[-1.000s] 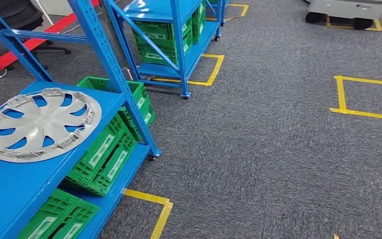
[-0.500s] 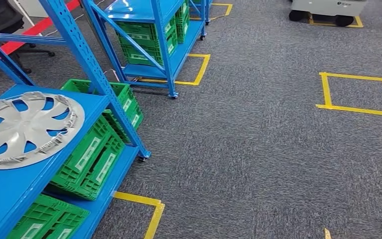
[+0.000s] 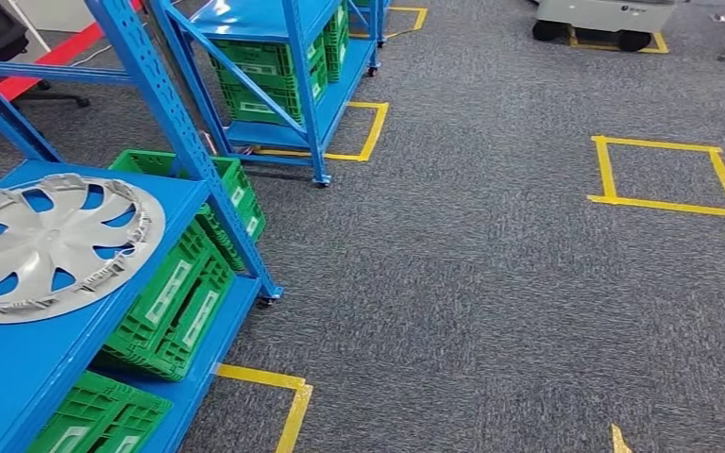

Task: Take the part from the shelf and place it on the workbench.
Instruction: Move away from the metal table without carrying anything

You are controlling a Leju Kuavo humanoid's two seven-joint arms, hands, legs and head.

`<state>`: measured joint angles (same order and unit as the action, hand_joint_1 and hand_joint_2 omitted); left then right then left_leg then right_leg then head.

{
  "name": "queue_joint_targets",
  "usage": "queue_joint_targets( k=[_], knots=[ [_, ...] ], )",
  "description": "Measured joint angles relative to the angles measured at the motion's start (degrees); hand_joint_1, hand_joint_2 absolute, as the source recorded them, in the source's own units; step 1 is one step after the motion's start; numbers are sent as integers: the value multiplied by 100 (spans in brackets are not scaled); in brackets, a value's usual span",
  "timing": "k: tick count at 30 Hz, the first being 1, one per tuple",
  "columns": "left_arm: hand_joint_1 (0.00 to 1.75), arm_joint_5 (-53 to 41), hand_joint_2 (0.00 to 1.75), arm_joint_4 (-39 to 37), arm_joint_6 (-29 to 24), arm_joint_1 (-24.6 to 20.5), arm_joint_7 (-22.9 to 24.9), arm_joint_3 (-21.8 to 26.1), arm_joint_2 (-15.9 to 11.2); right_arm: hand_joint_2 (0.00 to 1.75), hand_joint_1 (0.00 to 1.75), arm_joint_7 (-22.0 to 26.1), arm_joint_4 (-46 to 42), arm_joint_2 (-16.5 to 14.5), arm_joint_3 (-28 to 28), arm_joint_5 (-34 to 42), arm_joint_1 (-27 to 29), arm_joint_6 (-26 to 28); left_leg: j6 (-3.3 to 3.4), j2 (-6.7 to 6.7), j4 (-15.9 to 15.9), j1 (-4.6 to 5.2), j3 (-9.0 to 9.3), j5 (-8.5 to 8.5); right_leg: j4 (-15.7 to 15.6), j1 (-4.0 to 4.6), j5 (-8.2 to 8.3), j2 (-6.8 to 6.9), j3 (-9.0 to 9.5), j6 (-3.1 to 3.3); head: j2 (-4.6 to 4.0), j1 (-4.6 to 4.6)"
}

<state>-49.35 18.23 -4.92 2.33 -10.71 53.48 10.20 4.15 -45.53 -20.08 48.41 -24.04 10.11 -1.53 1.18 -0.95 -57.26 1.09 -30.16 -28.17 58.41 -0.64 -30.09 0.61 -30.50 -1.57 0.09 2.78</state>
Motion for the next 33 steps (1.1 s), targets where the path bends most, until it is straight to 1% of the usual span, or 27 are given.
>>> queue_joint_targets(
  k=[3, 4, 5, 6, 7, 8, 9, 10, 11, 13, 14, 15, 16, 18, 19, 20, 21, 23, 24, 25, 26, 27, 28, 29, 30, 31, 33],
  knots=[
    [0, 0, 0, 5, 0, -4, 0, 0, -1, 0, 0, 1, 0, -2, 4, 0, 4, 4, -79, 2, -27, -14, -8, -20, -69, 8, 22, -14, 12, 87, 0, 2],
    [0, -1, 0, 8, 0, -3, 0, 0, -1, 0, 0, 1, 0, -3, 6, 0, 2, 5, -117, 15, -101, -26, -35, -93, -86, -1, 40, -19, 23, 120, 0, 9],
    [0, -1, 0, 10, 0, -2, 0, 1, -2, 0, 0, 1, 0, -4, 7, 0, -1, 7, -156, 30, -276, -39, -105, -227, -104, -13, 58, -24, 38, 147, 0, 16],
    [0, -2, 0, 11, 0, 0, 0, 2, -2, 0, 0, 1, 0, -5, 7, 0, -5, 8, -194, 46, -573, -59, -229, -416, -110, -19, 70, -29, 51, 164, 0, 25],
    [0, -3, 0, 11, 0, 1, 0, 3, -2, 0, 0, 2, 0, -5, 7, 0, -6, 9, -223, 52, -956, -78, -394, -619, -109, -19, 74, -35, 45, 172, 0, 33],
    [0, -4, 0, 11, 0, 1, 0, 4, -1, 0, 0, 1, 0, -5, 7, 0, -4, 10, -247, 53, -1328, -99, -557, -774, -108, -19, 75, -43, 41, 173, 0, 33],
    [0, -4, 0, 11, 0, 3, 0, 4, -1, 0, 0, 0, 1, -5, 9, 0, -3, 10, -266, 53, -1573, -120, -666, -832, -107, -19, 75, -55, 40, 172, 0, 33],
    [0, -5, 0, 11, 0, 6, 0, 4, -1, 0, 0, -1, 1, -5, 10, 0, -2, 11, -280, 53, -1617, -141, -687, -771, -106, -19, 74, -72, 44, 170, 0, 33],
    [0, -5, 0, 13, -1, 8, 0, 4, -1, 0, 0, -2, 2, -5, 12, 0, -2, 11, -290, 56, -1436, -163, -605, -603, -106, -21, 72, -95, 52, 166, 0, 33],
    [0, -6, 0, 18, -1, 10, 0, 5, 0, 0, 0, -3, 2, -5, 13, 1, -4, 10, -299, 118, -696, -201, -263, -187, -103, -22, 62, -144, 53, 141, 0, 33],
    [0, -8, 0, 20, -1, 7, 0, 5, 3, 0, 0, -3, 2, -5, 13, 1, -6, 10, -289, 166, -355, -208, -111, -75, -93, -17, 55, -171, 48, 114, 0, 30],
    [0, -10, 0, 21, 2, 7, 1, 6, 5, 0, 0, -3, 2, -4, 13, 2, -7, 7, -273, 206, -143, -206, -22, -31, -87, -15, 56, -193, 34, 77, 0, 28],
    [0, -16, 0, 23, 5, 9, 1, 6, 8, 0, 0, -2, 2, -4, 14, 3, -7, 3, -246, 232, -63, -194, 4, -50, -86, -15, 64, -215, 14, 37, 0, 27],
    [0, -33, 0, 31, 12, 18, 2, 8, 7, 0, 0, 2, 3, -3, 15, 1, -5, -3, -164, 198, -24, -171, -6, -37, -95, -37, 82, -236, -3, -40, 0, 27],
    [0, -42, 0, 36, 14, 19, 2, 9, 7, 0, 0, 7, 3, -3, 16, -4, -3, -4, -121, 178, -3, -166, -3, -19, -68, -48, 54, -220, -29, -64, 0, 26],
    [0, -46, 0, 42, 17, 18, 2, 11, 8, 0, 0, 15, 4, -2, 17, -15, -3, -2, -81, 159, 21, -164, -1, -1, 56, -51, -36, -190, -95, -76, 1, 12],
    [0, -51, 0, 49, 20, 16, 3, 15, 9, 0, 0, 28, 4, -1, 17, -36, -5, 1, -47, 139, 38, -159, 0, 10, 292, -51, -182, -156, -213, -78, 1, -1],
    [0, -66, 0, 64, 27, 15, 6, 33, 15, 0, 0, 58, 5, 1, 20, -100, -9, 15, -2, 101, 40, -122, -11, 12, 1066, -43, -550, -115, -574, -68, 1, -24],
    [0, -77, 0, 68, 30, 17, 8, 43, 19, 0, 0, 70, 7, 2, 23, -130, -9, 24, 12, 83, 40, -98, -13, 10, 1381, -41, -648, -114, -723, -61, 0, -21],
    [0, -87, 0, 72, 31, 18, 9, 52, 24, 0, 0, 77, 8, 2, 31, -151, -7, 33, 23, 70, 40, -76, -12, 9, 1523, -38, -645, -113, -788, -50, 0, -20],
    [0, -95, 0, 75, 32, 18, 9, 57, 28, 0, 0, 81, 8, 2, 41, -164, -6, 39, 28, 63, 39, -57, -7, 6, 1424, -32, -530, -111, -734, -31, 0, -20],
    [0, -99, 0, 78, 32, 17, 10, 62, 34, 0, 0, 83, 9, 2, 49, -171, -6, 42, 29, 60, 38, -45, 6, 4, 1111, -22, -341, -105, -570, -5, 0, -19],
    [0, -101, 0, 81, 33, 14, 10, 68, 39, 0, 0, 83, 9, 2, 55, -176, -8, 43, 26, 59, 37, -37, 18, -1, 708, -7, -173, -87, -363, 25, 0, -20],
    [0, -102, 0, 84, 33, 13, 9, 75, 43, 0, 0, 84, 9, 2, 56, -180, -13, 43, 13, 59, 22, -22, 23, -9, 336, 6, -55, -69, -178, 49, 0, -19],
    [0, -102, 0, 87, 33, 12, 9, 84, 45, 0, 0, 86, 10, 2, 56, -183, -18, 43, 3, 59, 7, -10, 24, -18, 72, 15, 10, -56, -37, 63, 0, -15],
    [0, -103, 0, 91, 33, 12, 9, 91, 45, 0, 0, 89, 10, 2, 56, -187, -22, 44, 17, 60, -7, 3, 15, -23, -54, 21, 19, -46, 31, 62, 0, -13],
    [0, -104, 0, 98, 33, 13, 10, 101, 43, 0, 0, 92, 12, 2, 62, -194, -21, 46, 63, 60, -18, 15, 2, -18, -87, 25, 37, -53, 62, 46, 0, -8]
  ],
)
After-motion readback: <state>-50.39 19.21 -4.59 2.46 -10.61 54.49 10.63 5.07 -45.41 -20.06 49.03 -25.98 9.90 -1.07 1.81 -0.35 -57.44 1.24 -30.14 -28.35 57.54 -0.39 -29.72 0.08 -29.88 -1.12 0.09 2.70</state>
